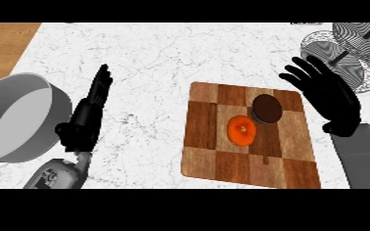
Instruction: Pick the squash from the cutting board and place it in the tiered basket
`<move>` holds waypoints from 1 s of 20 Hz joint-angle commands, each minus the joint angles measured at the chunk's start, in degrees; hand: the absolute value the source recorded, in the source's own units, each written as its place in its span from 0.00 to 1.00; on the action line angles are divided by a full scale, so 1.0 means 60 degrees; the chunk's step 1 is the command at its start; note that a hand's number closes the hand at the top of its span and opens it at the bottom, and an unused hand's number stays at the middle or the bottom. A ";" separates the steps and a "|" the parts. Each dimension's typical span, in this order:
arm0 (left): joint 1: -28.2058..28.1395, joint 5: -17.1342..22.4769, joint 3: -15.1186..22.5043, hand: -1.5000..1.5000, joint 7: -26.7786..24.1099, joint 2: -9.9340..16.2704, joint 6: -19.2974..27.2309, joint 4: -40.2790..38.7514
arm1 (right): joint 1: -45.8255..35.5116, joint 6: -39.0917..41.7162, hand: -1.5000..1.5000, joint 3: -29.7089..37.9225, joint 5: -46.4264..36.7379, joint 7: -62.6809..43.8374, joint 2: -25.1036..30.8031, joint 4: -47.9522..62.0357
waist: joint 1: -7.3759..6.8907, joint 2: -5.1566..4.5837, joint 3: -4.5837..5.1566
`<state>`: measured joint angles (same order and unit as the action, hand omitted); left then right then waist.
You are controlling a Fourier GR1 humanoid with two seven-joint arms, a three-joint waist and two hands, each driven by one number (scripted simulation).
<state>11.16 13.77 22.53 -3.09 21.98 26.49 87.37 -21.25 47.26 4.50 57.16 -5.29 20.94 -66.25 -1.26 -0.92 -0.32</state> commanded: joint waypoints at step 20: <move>-0.0232 -0.0620 0.0114 0.50 0.0333 -0.0381 0.0428 0.0205 | -0.1312 0.2075 0.00 -0.0042 -0.8749 0.0511 0.2691 -0.6590 | 0.0093 0.0153 0.0041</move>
<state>11.44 11.17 23.03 -1.39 19.77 28.37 86.98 -30.25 59.40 6.93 13.61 -3.64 39.40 -99.66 -0.36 -0.01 -0.10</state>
